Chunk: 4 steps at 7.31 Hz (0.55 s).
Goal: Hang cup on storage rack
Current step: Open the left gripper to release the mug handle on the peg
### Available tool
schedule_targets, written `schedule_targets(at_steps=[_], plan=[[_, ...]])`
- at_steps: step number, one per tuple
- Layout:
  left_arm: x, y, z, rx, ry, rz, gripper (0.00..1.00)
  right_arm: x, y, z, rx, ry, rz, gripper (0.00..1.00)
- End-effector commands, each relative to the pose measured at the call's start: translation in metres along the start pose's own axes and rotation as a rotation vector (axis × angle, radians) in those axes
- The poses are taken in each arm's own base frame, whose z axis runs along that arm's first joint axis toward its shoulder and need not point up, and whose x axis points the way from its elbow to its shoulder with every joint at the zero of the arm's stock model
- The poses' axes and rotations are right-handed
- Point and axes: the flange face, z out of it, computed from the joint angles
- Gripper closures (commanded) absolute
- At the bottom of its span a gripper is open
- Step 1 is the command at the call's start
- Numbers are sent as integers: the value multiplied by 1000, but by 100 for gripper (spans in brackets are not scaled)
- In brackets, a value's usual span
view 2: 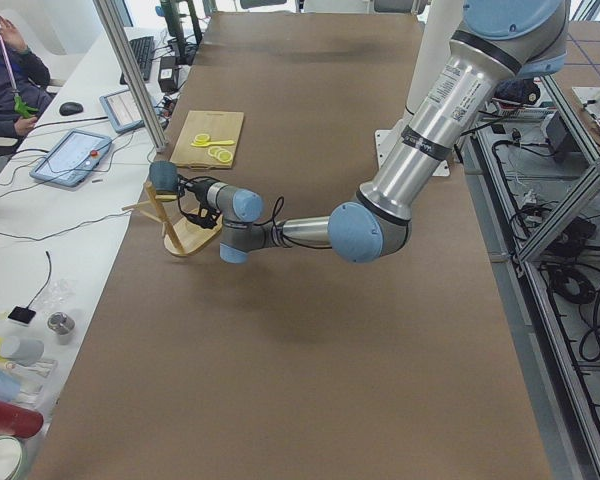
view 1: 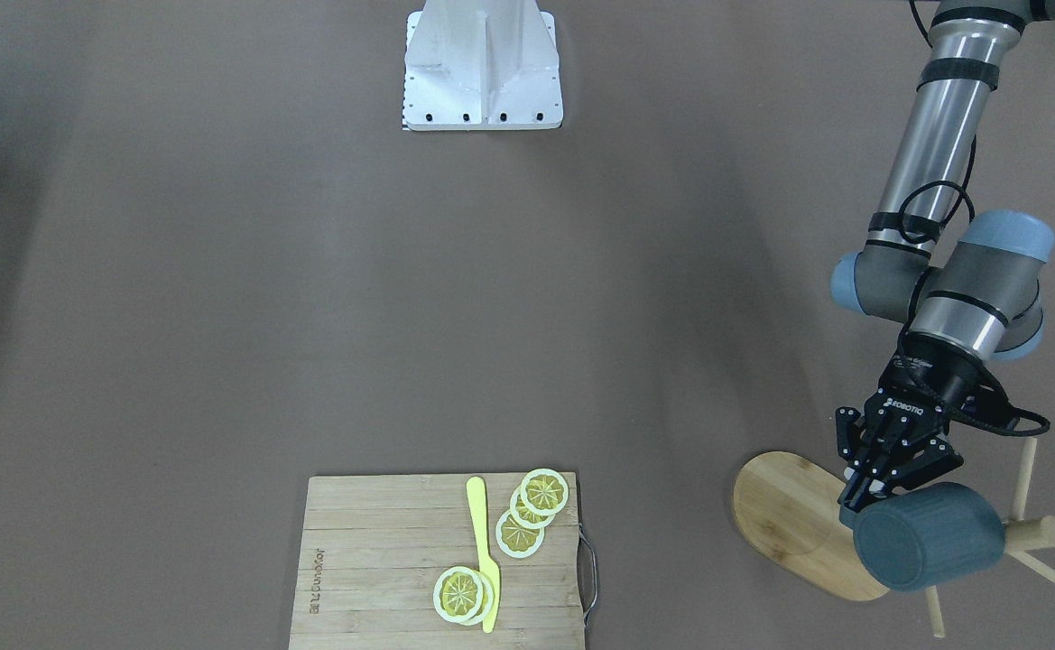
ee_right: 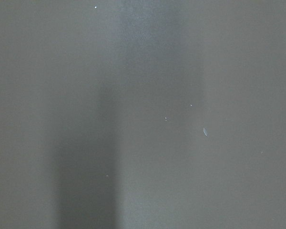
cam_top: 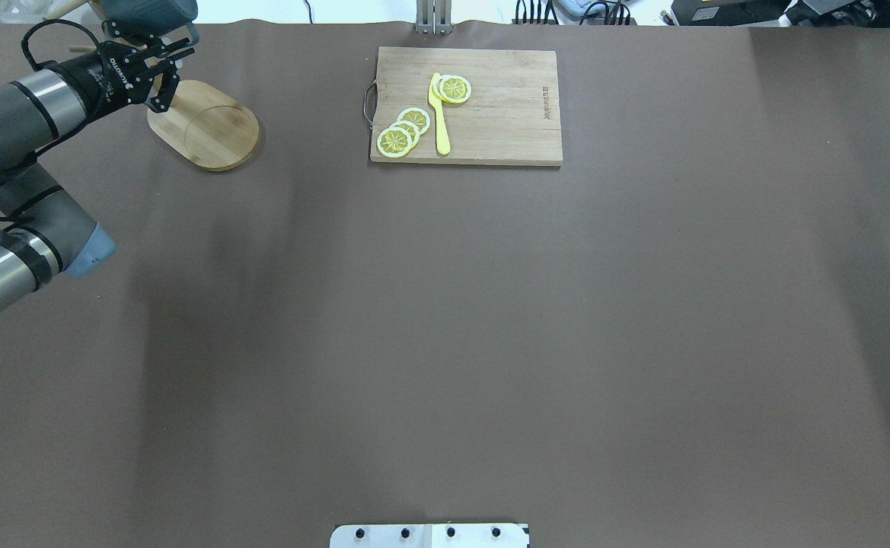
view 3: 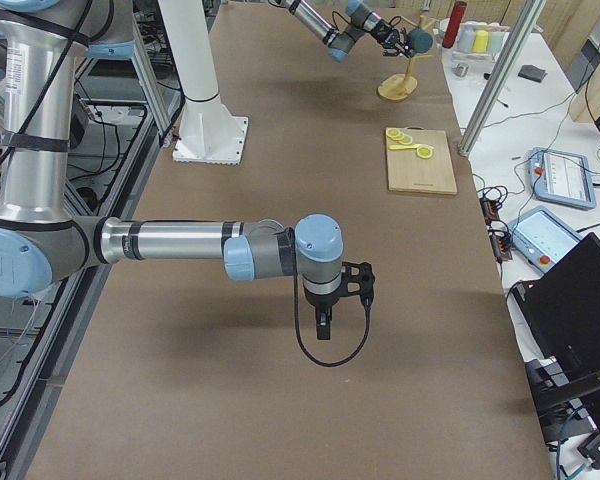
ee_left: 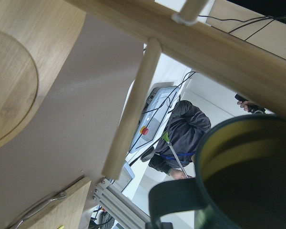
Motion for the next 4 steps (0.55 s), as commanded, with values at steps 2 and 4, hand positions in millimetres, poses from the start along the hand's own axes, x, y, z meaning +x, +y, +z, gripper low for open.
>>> schedule_targets(at_steps=[2, 4], plan=[[-8, 5, 2, -7, -3, 24, 1, 1, 0, 1, -1, 0, 1, 0], [-5, 13, 0, -27, 4, 26, 1, 1, 0, 1, -1, 0, 1, 0]])
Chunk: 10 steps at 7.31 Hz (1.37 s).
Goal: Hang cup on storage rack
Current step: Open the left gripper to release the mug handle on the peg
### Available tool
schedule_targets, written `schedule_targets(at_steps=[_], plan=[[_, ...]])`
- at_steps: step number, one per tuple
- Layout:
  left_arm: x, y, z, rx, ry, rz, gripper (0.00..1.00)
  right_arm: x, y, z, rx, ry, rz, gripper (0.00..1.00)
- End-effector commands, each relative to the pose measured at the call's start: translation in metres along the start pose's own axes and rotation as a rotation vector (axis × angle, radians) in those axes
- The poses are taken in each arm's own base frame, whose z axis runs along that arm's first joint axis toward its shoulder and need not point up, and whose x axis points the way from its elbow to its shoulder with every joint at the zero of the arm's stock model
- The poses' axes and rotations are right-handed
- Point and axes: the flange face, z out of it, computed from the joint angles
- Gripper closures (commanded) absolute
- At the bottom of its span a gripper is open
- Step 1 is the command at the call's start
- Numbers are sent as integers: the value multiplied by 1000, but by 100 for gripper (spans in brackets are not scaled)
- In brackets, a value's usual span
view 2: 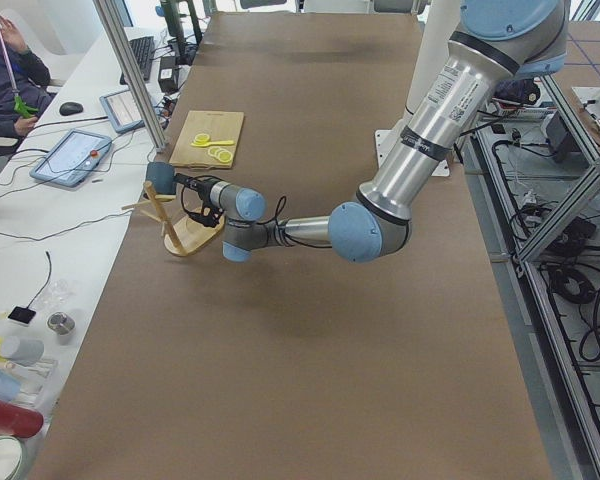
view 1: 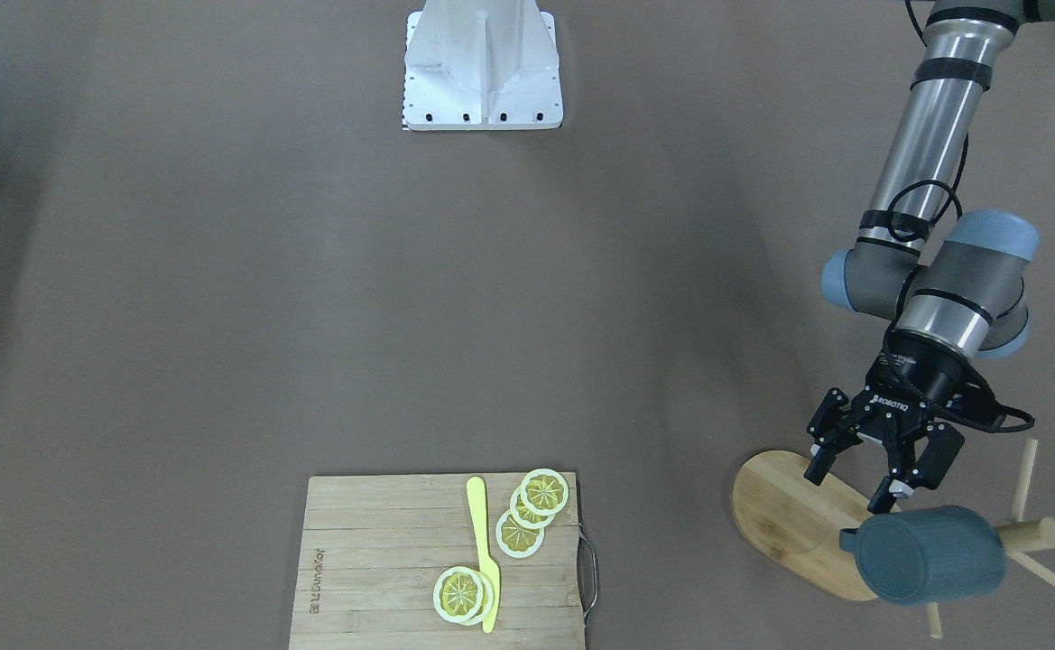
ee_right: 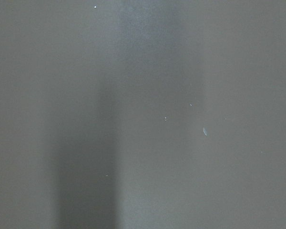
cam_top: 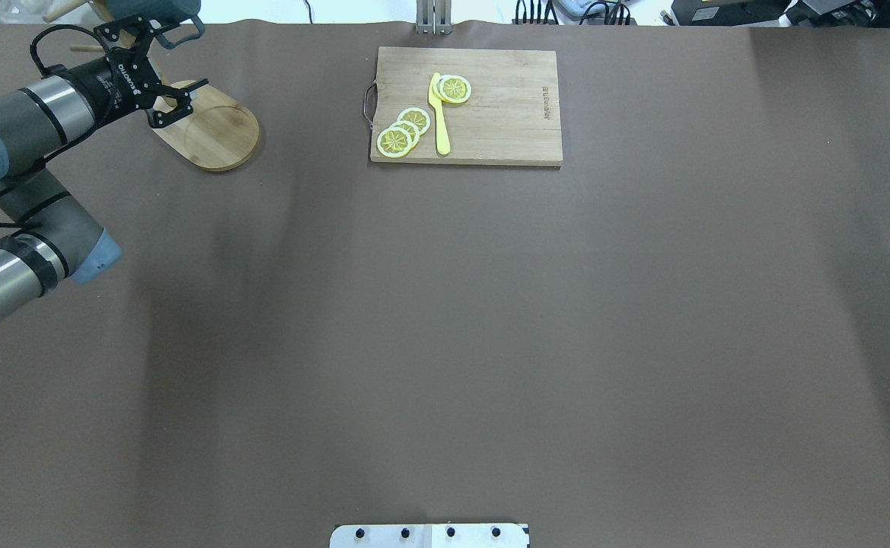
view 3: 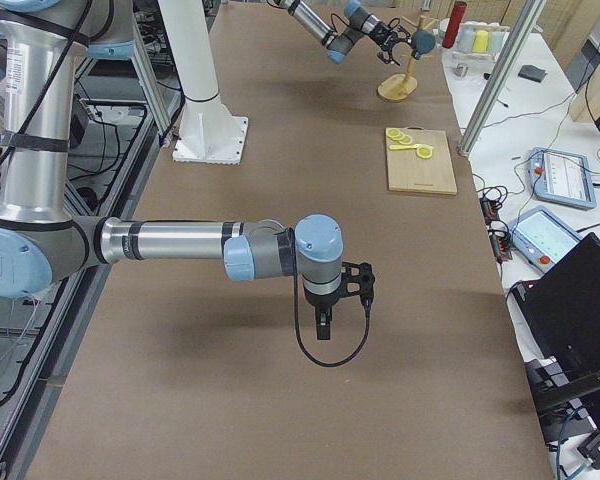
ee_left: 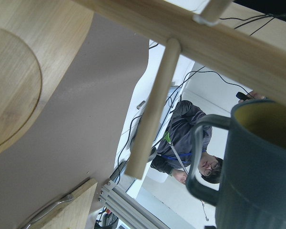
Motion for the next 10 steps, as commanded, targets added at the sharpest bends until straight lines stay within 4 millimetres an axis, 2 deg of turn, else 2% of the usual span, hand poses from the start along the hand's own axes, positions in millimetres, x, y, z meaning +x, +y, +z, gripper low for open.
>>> schedule_targets(at_steps=[1, 2, 3, 4, 5, 6, 7, 9, 10], plan=[[3, 10, -19, -38, 11, 6, 1, 0, 0, 0, 0, 0, 0, 0], [9, 29, -41, -92, 28, 9, 1, 0, 0, 0, 0, 2, 0, 0], [11, 39, -54, -120, 37, 22, 1, 0, 0, 0, 0, 3, 0, 0], [17, 61, -60, -166, 58, 74, 1, 1, 0, 1, -1, 5, 1, 0], [21, 72, -78, -190, 70, 118, 1, 1, 0, 1, -1, 6, 0, 0], [22, 85, -97, -230, 64, 254, 1, 3, 0, 1, -1, 15, 1, 0], [18, 97, -105, -278, 29, 395, 1, 4, 0, 2, -2, 22, 3, 0], [5, 99, -138, -396, -87, 668, 1, 9, 5, 6, -13, 24, 1, 0], [12, 88, -145, -400, -150, 834, 1, 11, 8, 8, -18, 27, 6, 0]])
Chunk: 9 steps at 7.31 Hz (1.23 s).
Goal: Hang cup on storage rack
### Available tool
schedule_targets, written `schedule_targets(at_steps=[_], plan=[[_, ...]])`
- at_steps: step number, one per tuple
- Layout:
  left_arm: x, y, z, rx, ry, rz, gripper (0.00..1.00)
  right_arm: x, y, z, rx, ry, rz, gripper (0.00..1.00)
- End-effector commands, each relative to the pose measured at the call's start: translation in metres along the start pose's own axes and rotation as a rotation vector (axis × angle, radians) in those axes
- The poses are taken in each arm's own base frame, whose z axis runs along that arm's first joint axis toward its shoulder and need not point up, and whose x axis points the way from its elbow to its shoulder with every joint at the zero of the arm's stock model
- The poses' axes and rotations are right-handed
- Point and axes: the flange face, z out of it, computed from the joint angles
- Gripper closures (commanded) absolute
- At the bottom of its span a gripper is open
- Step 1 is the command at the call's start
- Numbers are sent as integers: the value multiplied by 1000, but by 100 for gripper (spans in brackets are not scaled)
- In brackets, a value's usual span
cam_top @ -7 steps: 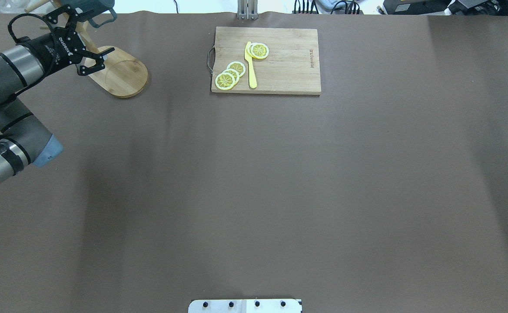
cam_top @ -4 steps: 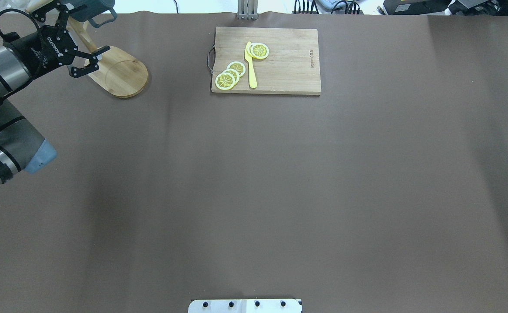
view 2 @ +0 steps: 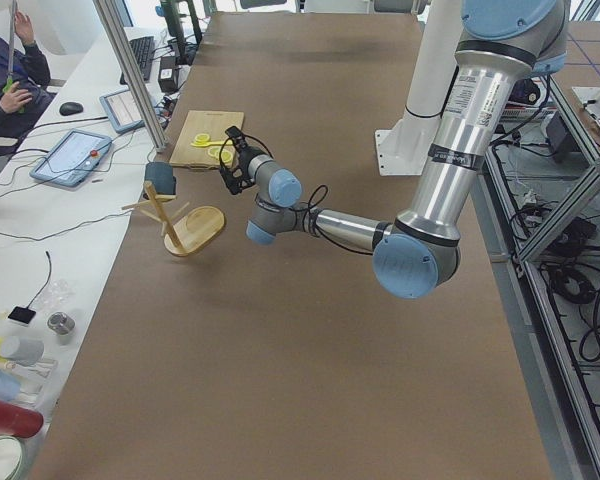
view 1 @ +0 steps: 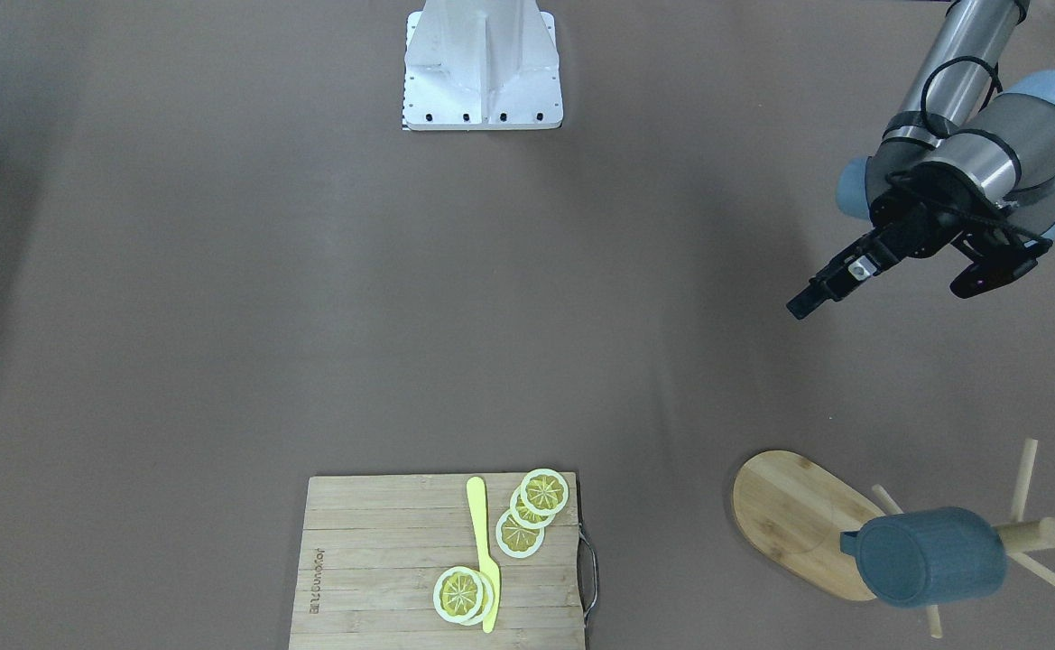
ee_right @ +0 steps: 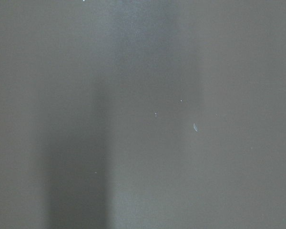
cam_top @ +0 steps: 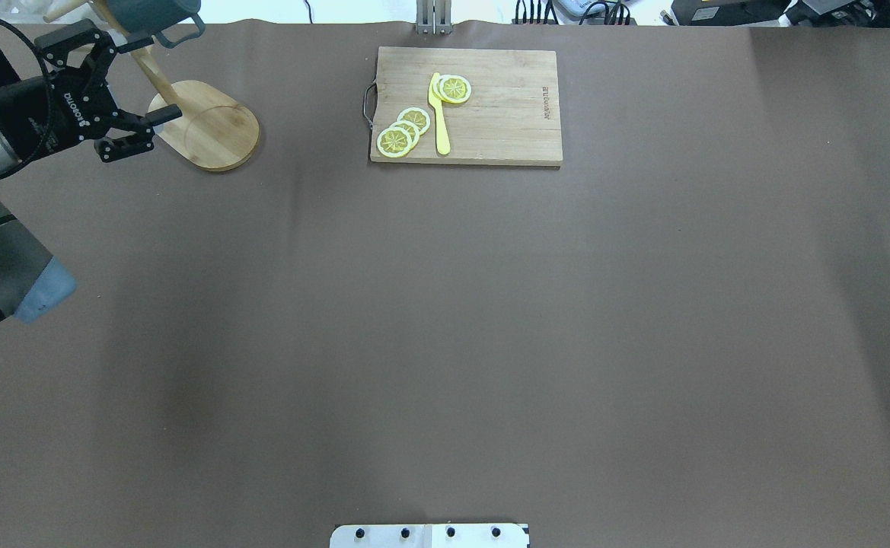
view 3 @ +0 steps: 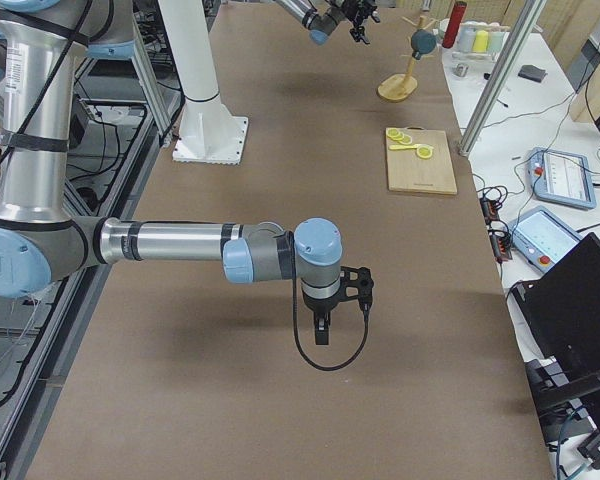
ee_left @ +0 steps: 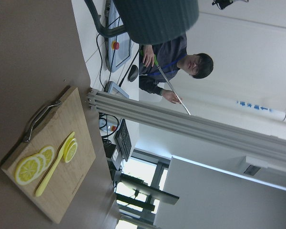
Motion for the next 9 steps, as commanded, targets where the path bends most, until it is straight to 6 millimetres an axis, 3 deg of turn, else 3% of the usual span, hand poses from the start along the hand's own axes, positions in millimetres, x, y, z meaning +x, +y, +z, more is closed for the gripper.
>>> schedule_targets(at_steps=[1, 3, 5, 6, 9], plan=[[-2, -13, -34, -65, -171, 337, 1, 6, 9, 6, -16, 2, 12, 0], [-12, -20, -93, -49, -219, 781, 1, 9, 14, 9, -24, 3, 19, 0], [-23, -40, -130, -41, -311, 1139, 1, 10, 17, 10, -27, 1, 24, 0], [-18, -61, -144, -28, -399, 1301, 1, 10, 17, 10, -27, 1, 27, 0], [-20, -118, -190, -75, -725, 1511, 1, 14, 23, 14, -39, -1, 32, 0]])
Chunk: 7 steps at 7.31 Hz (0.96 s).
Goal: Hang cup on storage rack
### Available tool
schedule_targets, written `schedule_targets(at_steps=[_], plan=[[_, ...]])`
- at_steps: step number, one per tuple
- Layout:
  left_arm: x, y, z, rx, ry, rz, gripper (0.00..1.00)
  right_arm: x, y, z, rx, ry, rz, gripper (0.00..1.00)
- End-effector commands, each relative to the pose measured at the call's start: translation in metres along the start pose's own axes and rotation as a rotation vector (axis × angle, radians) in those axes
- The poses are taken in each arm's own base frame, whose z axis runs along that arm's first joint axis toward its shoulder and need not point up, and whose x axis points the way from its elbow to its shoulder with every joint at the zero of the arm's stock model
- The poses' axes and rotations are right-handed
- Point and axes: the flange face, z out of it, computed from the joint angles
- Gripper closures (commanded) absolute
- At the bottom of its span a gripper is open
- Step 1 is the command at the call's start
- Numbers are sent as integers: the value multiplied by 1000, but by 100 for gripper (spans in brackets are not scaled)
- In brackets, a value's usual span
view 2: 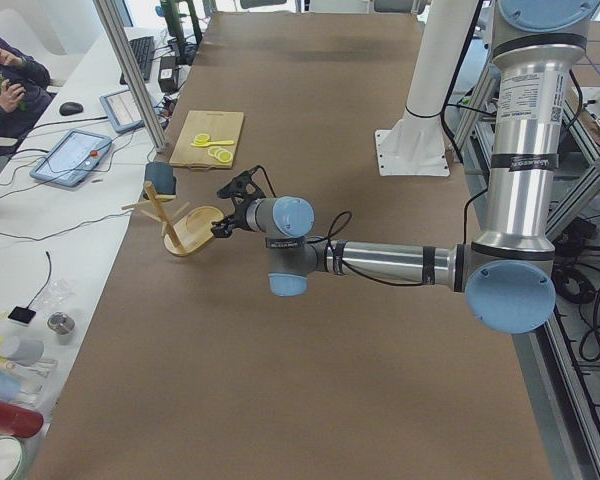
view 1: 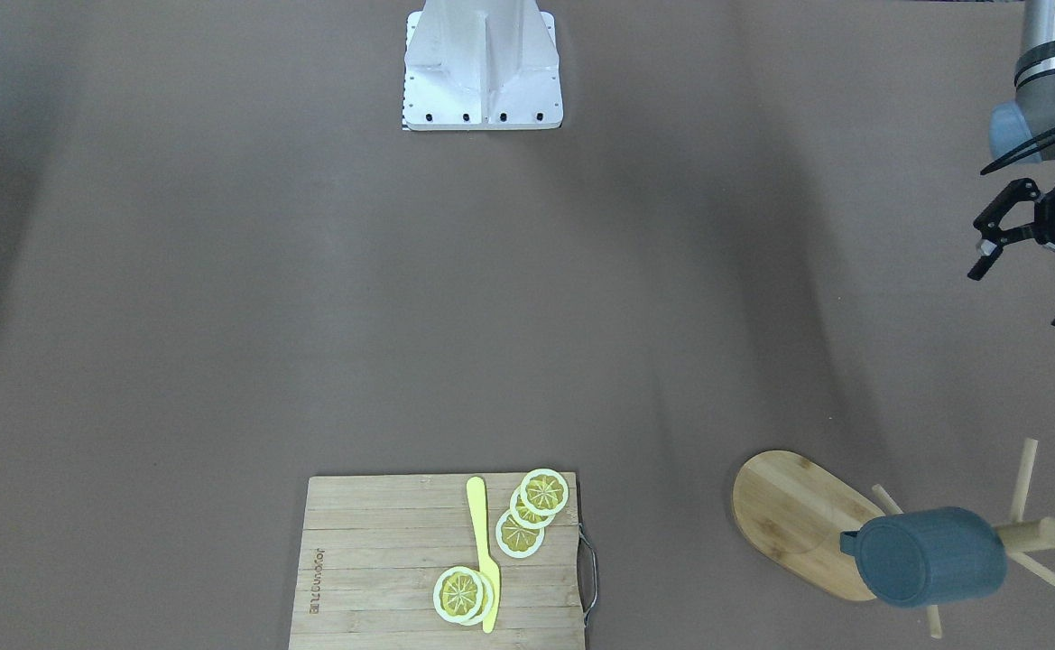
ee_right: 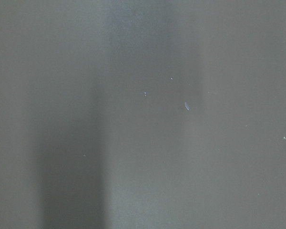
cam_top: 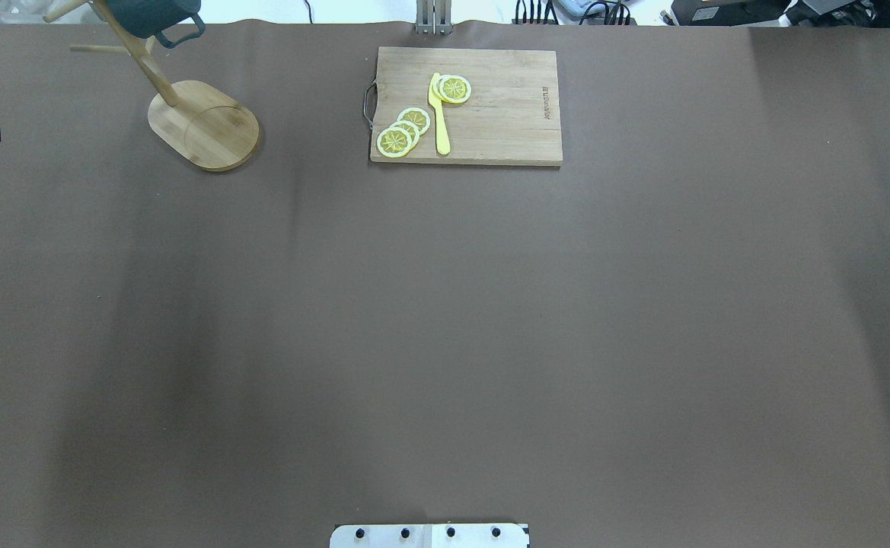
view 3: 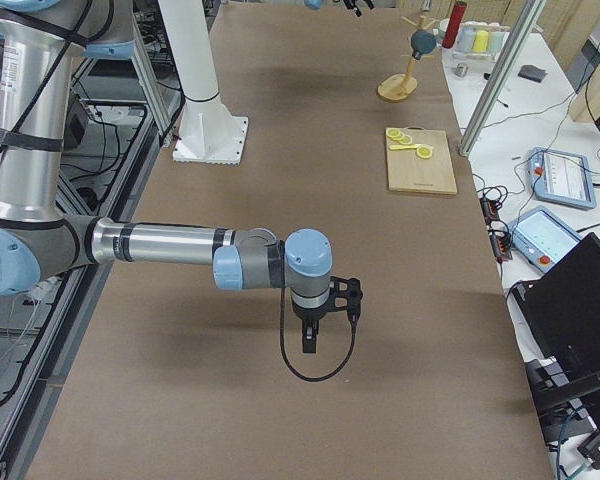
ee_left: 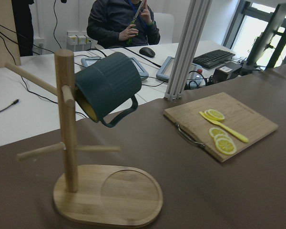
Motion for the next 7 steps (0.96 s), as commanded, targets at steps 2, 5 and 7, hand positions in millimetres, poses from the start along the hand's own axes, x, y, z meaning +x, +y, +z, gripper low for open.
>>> schedule_targets(at_steps=[2, 5, 7], plan=[[-65, 26, -26, -258, -177, 80, 1, 5, 10, 6, -16, -3, 14, 0], [-99, 29, -61, -642, -266, 19, 1, 8, 14, 7, -20, -3, 19, 0], [-107, 75, -80, -792, -247, -65, 1, 12, 21, 11, -30, -2, 25, 0]])
